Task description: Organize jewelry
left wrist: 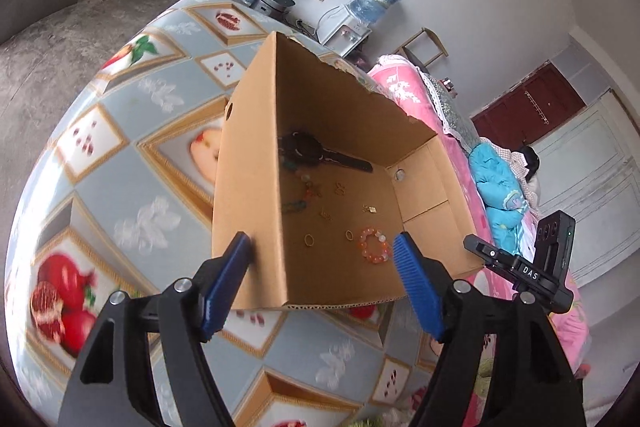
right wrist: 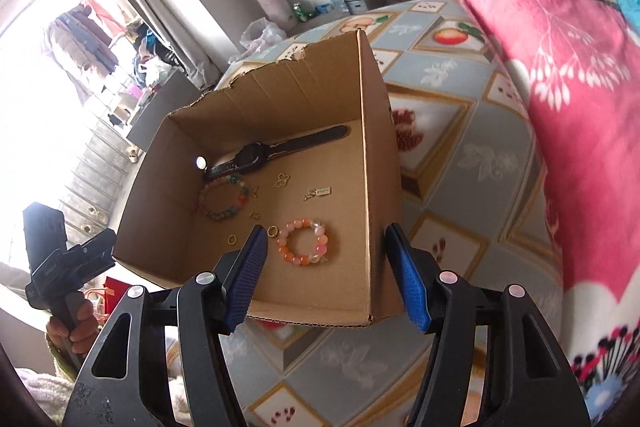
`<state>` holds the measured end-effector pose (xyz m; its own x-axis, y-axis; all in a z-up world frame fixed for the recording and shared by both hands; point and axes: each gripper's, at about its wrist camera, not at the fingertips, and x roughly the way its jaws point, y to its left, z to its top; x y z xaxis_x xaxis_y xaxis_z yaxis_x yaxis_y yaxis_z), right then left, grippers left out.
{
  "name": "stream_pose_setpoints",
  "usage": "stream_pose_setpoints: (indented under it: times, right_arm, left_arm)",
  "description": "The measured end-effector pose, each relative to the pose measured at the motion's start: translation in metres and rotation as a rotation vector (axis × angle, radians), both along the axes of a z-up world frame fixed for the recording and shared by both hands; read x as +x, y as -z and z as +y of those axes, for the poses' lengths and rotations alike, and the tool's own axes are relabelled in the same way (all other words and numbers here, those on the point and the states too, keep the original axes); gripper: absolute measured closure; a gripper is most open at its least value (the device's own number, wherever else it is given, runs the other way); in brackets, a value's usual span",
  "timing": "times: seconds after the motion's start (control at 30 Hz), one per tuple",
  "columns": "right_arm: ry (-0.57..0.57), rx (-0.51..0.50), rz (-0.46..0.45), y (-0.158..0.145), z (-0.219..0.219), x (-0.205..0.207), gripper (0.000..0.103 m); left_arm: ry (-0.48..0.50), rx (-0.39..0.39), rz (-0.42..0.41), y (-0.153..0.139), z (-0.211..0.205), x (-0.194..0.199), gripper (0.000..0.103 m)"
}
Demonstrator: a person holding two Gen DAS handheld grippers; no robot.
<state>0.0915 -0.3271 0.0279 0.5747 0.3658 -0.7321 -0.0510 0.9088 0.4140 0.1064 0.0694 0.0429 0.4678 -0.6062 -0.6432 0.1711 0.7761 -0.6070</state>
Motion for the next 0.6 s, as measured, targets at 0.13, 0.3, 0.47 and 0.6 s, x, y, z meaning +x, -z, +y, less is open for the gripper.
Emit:
stream_pose_setpoints:
  times: [0.13,0.3,0.47,0.6]
  right_arm:
    - [0.015,0.046,-0.006,0.005,-0.001,-0.027,0.044]
    - [0.029,0.101,-0.023,0.007,-0.008,-0.039,0.044]
    - [0.095,-0.024,-0.116,-0.019,-0.003,-0.067,0.032]
    - [0.121,-0.137,-0.221,-0.040,0.015,-0.098,0.020]
  left_arm:
    - [-0.030,-0.016,0.014,0.000,0.005,-0.027,0.030]
    - [-0.059,0.003,-0.021,-0.002,0.005,-0.043,0.029]
    - [-0.162,0.162,-0.183,-0.032,0.004,-0.075,0.022]
    - [-0.200,0.319,-0.320,-0.055,-0.011,-0.104,0.005]
